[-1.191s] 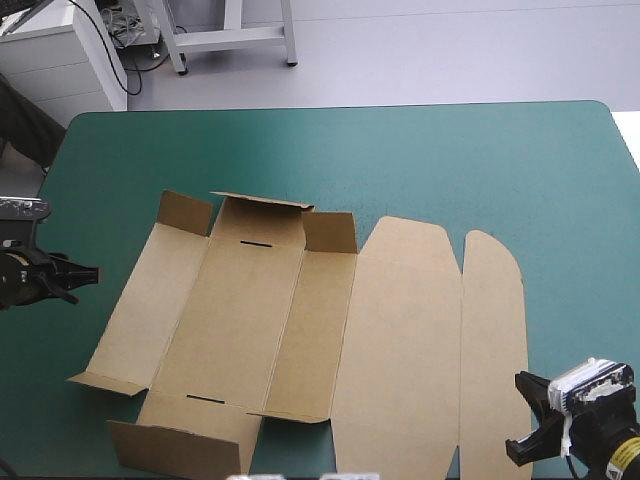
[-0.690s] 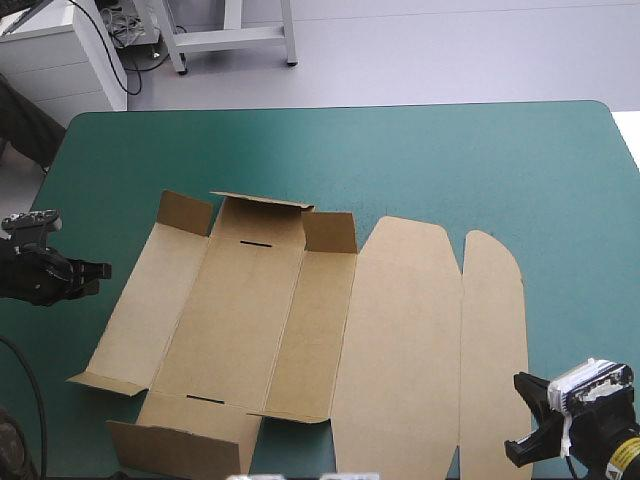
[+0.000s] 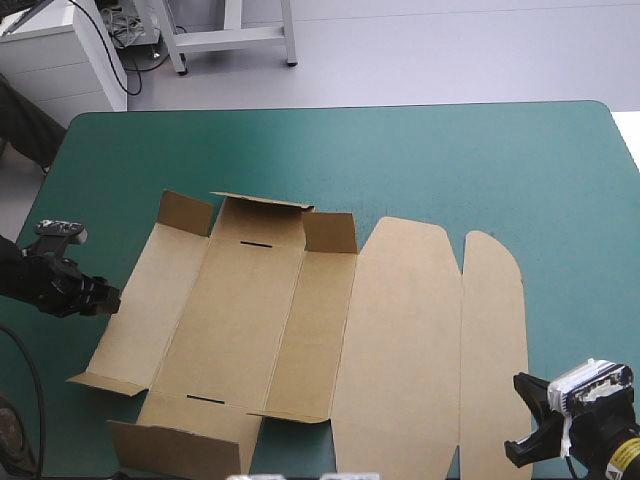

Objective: Fold the box

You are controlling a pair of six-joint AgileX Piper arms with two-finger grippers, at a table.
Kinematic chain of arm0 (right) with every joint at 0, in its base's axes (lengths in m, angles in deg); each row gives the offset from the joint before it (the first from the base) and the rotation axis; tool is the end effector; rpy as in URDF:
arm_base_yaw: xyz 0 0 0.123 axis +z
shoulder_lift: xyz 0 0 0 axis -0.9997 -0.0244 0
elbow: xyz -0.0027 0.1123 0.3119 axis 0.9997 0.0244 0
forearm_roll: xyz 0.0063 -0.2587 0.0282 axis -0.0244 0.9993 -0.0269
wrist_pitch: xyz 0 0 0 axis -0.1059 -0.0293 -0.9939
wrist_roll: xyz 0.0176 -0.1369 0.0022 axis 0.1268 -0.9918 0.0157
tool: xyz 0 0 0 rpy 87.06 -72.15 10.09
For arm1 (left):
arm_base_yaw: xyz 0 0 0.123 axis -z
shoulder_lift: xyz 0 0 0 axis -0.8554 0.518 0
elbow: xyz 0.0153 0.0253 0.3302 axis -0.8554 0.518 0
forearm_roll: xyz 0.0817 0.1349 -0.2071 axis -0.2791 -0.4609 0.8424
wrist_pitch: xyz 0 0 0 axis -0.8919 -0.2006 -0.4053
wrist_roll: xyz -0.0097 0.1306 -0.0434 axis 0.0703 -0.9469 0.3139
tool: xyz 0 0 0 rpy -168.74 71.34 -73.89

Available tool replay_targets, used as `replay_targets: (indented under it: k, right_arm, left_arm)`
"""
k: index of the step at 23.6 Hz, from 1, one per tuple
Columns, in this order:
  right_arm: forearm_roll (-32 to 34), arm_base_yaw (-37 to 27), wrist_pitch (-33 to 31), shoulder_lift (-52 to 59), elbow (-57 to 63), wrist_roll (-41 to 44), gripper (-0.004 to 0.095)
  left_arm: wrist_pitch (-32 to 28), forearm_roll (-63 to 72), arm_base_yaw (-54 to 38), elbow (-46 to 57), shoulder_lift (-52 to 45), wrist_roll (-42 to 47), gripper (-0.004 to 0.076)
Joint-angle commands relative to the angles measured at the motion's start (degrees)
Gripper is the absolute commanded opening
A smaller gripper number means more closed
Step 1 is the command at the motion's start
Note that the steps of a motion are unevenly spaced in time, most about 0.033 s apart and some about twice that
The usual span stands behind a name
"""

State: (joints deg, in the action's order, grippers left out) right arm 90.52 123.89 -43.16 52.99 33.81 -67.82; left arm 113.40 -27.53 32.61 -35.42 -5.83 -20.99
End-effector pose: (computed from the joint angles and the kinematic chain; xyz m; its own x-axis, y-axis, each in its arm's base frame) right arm 0.0393 0.0131 0.2677 -0.4388 -0.1779 -0.8808 -0.4676 0.8822 0.0547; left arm 0.2637 0.0787 0.2742 -0.9426 0.1184 -0.3123 0.1829 0.9653 -0.1861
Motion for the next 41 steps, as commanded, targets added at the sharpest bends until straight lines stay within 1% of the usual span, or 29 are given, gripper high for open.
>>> replay_targets:
  k: [1, 5, 6, 10, 13, 19, 24, 26, 27, 28, 29, 30, 31, 32, 34, 37, 38, 41]
  right_arm:
    - [0.55, -0.47, 4.16, -0.60, -1.42, -0.35, -0.0020]
    - [0.55, -0.47, 4.16, -0.60, -1.42, -0.35, -0.0020]
    - [0.55, -0.47, 4.16, -0.60, -1.42, -0.35, -0.0020]
    - [0.41, -0.47, 4.16, -0.60, -1.42, -0.35, -0.0020]
    - [0.41, -0.47, 4.16, -0.60, -1.42, -0.35, -0.0020]
    - [0.66, -0.47, 4.27, -0.60, -1.42, -0.35, -0.0020]
    - [0.91, -0.47, 4.27, -0.60, -1.42, -0.35, -0.0020]
    - [0.91, -0.47, 4.27, -0.60, -1.42, -0.35, -0.0020]
    - [0.91, -0.47, 4.27, -0.60, -1.42, -0.35, -0.0020]
    - [0.91, -0.47, 4.27, -0.60, -1.42, -0.35, -0.0020]
    - [0.91, -0.47, 4.36, -0.60, -1.42, -0.35, -0.0020]
    - [0.91, -0.47, 4.50, -0.60, -1.42, -0.35, -0.0020]
    - [0.91, -0.47, 4.50, -0.60, -1.42, -0.35, -0.0020]
    - [0.66, -0.47, 4.50, -0.60, -1.42, -0.35, -0.0020]
    - [0.59, -0.47, 4.63, -0.60, -1.42, -0.35, -0.0020]
    - [-0.45, -0.47, 4.63, -0.60, -1.42, -0.35, -0.0020]
    - [-0.68, -0.47, 4.74, -0.60, -1.42, -0.35, -0.0020]
    - [-0.81, -0.47, 4.74, -0.60, -1.42, -0.35, -0.0020]
  left_arm:
    - [2.18, 1.28, 0.02, -1.17, 0.40, -1.17, 0.0458]
    - [4.99, 3.10, 0.02, -1.17, 4.66, -2.22, 0.0458]
    - [6.46, 3.95, 0.02, -1.17, 6.15, -3.48, 0.0458]
    - [7.17, 5.90, 0.02, -1.17, 9.89, -4.92, 0.0458]
    - [8.08, 6.31, 0.02, -1.06, 10.66, -4.92, 0.0458]
    - [8.08, 17.00, 0.02, 4.46, 10.66, -5.60, 0.0458]
    - [8.08, 19.63, 0.02, 6.94, 10.55, -5.49, 0.0451]
    - [8.08, 21.20, 0.12, 6.83, 9.51, -5.49, 0.0394]
    - [8.08, 19.10, 0.97, 6.83, 8.53, -5.49, 0.0329]
    - [8.08, 17.53, 1.68, 6.83, 8.19, -5.49, 0.0300]
    - [8.08, 14.04, 3.81, 6.83, 7.82, -4.50, 0.0227]
    - [8.08, 13.39, 5.64, 6.83, 7.82, -4.50, 0.0158]
    - [8.08, 13.50, 6.56, 6.73, 7.82, -4.65, 0.0131]
    - [8.08, 13.50, 7.92, 6.35, 7.82, -4.89, 0.0067]
    - [8.08, 13.35, 9.16, 4.79, 7.82, -4.89, -0.0008]
    - [8.08, 13.23, 9.21, 1.19, 7.82, -5.13, -0.0008]
    - [8.08, 13.13, 9.57, -1.68, 7.82, -5.25, -0.0008]
    - [7.97, 6.69, 13.97, -10.19, 7.82, -5.25, -0.0008]
